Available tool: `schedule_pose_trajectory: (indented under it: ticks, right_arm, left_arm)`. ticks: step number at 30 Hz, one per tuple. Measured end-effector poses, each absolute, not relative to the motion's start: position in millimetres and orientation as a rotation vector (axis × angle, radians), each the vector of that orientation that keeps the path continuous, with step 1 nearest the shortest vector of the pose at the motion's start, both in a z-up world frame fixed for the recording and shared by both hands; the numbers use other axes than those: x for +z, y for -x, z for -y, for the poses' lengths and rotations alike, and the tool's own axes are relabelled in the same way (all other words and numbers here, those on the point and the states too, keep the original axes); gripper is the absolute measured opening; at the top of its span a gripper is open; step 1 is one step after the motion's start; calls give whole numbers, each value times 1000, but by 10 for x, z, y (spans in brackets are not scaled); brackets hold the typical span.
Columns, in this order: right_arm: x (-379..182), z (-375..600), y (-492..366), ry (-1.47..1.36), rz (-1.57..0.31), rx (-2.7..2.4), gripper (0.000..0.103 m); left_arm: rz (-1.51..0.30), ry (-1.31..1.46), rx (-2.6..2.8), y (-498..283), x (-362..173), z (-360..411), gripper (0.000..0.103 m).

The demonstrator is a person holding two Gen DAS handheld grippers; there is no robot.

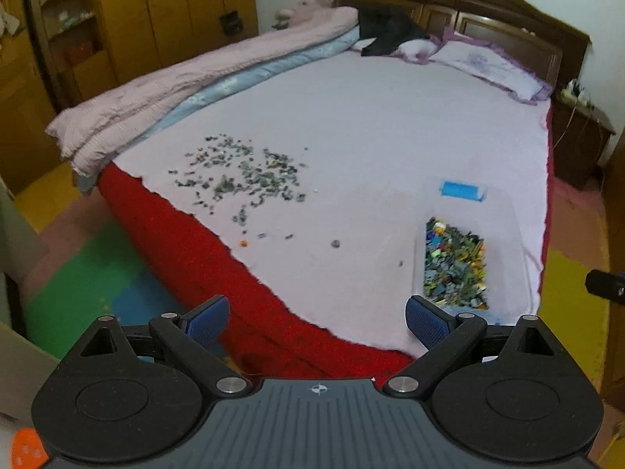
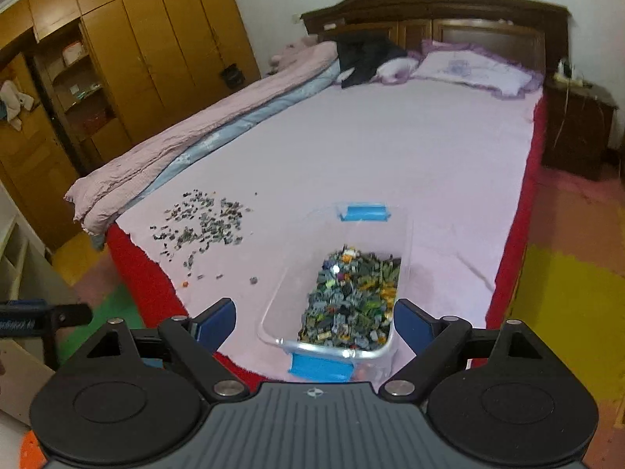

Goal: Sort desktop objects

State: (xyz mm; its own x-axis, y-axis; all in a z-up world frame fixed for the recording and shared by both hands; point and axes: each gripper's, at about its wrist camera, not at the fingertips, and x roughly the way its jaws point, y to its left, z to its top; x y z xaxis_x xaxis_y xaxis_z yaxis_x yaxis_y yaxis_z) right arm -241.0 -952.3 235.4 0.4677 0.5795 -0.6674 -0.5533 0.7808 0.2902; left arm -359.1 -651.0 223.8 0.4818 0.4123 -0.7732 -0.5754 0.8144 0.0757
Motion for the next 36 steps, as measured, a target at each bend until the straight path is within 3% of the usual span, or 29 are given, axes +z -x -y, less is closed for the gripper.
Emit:
schedule_pose_trajectory:
  ticks: [12, 24, 31, 36]
  right_arm:
    - [2128, 9281, 2050, -39, -842, 769, 90]
    - [1951, 8741, 2155, -3, -846, 877, 90]
    - [2134, 8553, 2479, 78, -799, 1037, 90]
    - [2064, 8661, 2597, 104, -828, 1054, 90]
  left_arm:
    - [-856, 204, 796, 3798, 2440, 6387, 98]
    - [-825, 228, 887, 4217, 2533, 6256, 98]
    - [-747, 243, 996, 4538, 2782, 6344, 100]
    - [-807, 285, 1025, 4663, 2735, 6490, 100]
